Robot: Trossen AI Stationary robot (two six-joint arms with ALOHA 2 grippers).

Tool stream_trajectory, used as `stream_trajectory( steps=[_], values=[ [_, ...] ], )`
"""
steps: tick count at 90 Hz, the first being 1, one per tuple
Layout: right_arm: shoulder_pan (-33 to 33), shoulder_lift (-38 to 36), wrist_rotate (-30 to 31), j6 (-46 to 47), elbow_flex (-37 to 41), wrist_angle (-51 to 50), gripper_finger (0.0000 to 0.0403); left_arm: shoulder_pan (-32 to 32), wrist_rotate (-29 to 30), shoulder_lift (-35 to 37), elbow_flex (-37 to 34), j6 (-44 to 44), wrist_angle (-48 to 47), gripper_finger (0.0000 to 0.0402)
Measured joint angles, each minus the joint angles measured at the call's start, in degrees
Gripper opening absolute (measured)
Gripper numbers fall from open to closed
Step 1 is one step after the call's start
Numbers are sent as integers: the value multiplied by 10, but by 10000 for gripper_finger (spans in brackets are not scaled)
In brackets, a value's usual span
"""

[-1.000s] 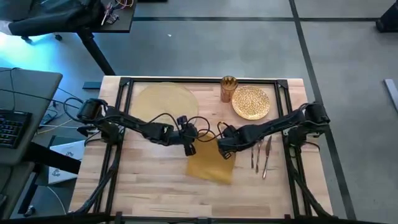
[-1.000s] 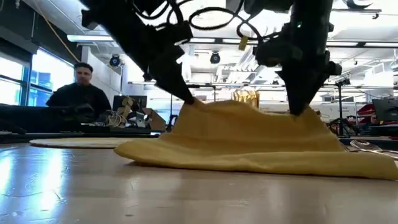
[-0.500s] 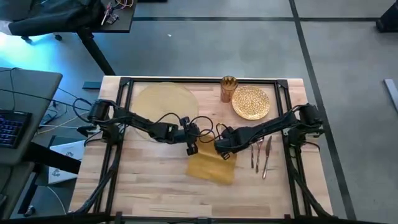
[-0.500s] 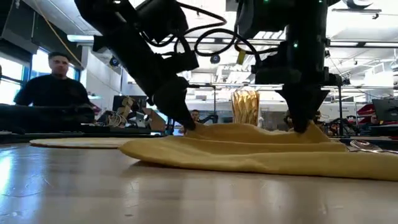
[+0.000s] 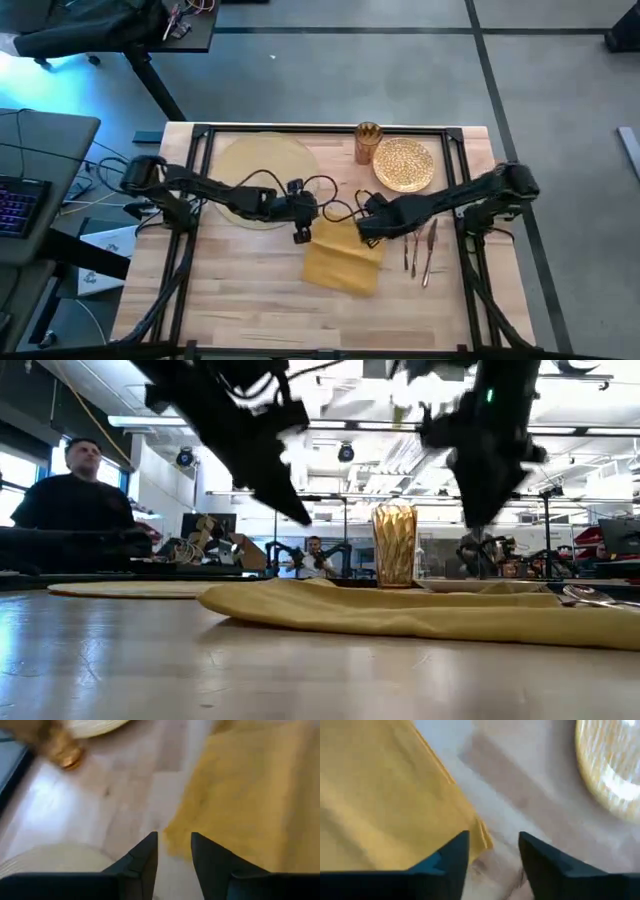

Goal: Set table place
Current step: Fold the yellow table napkin

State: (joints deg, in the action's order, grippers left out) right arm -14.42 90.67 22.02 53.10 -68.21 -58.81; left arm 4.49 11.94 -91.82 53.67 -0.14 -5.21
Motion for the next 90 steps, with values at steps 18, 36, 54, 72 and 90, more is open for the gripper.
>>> stream_trajectory(
  steps=[18,36,54,72,90],
  values=[
    [-47,-103,-76,-178,165,305,210,1,-174,-23,0,40,24,98],
    [-89,-113,-104,-198,312,518,192,0,-198,-47,-1,83,39,111],
    [-116,-77,-76,-245,328,541,192,0,-199,-66,-1,113,34,155],
    [-138,-38,-57,-264,327,546,190,0,-185,-98,-1,129,34,188],
    [-157,11,-55,-241,327,565,164,0,-175,-119,-1,118,21,174]
  ],
)
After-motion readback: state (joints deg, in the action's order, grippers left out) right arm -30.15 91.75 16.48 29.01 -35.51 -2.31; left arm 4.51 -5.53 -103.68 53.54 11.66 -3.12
